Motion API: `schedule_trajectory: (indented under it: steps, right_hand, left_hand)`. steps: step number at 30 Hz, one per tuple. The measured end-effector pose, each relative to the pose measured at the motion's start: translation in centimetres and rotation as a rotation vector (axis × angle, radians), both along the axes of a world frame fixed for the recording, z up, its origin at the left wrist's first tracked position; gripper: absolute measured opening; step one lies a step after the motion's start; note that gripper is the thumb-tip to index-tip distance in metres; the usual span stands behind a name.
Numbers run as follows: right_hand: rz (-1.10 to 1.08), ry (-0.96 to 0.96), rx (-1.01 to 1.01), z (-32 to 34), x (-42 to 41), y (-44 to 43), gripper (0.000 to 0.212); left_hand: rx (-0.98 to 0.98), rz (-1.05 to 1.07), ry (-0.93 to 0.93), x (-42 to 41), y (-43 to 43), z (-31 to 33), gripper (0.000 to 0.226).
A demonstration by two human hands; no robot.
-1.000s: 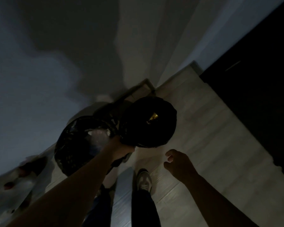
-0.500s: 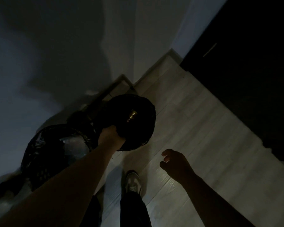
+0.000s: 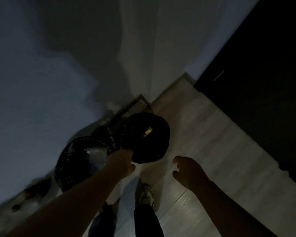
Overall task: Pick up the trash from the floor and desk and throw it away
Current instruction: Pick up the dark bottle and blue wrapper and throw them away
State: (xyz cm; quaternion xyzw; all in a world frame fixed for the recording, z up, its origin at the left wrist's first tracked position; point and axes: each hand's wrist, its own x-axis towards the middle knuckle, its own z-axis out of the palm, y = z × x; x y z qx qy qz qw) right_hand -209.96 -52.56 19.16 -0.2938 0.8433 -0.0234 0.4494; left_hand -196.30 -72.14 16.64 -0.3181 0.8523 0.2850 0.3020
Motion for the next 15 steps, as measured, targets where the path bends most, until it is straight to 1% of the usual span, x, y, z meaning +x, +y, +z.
schedule_trajectory:
  steps: [2,5,9,11,13,15]
  right_hand:
    - [0.079,0.009,-0.005,2.9,0.2,-0.8,0.049]
    - [0.197,0.031,-0.041,7.7,1.0,-1.9,0.053]
    - [0.336,0.047,-0.070,14.2,2.9,-3.5,0.049]
    - [0.405,0.065,-0.078,17.0,4.3,-4.4,0.047]
    - [0.484,0.079,-0.093,19.4,6.2,-5.5,0.043]
    - [0.595,0.089,-0.087,21.6,8.3,-6.8,0.039]
  left_hand:
    - [-0.010,-0.019,-0.002,1.0,0.0,3.5,0.029]
    - [-0.010,-0.008,0.006,2.4,0.3,9.1,0.033]
    - [-0.016,0.078,0.077,5.7,1.2,16.4,0.044]
    - [-0.029,0.133,0.108,7.8,1.6,19.5,0.045]
    - [-0.069,0.209,0.109,10.3,1.8,22.2,0.045]
    - [-0.102,0.264,0.081,13.1,1.9,24.6,0.049]
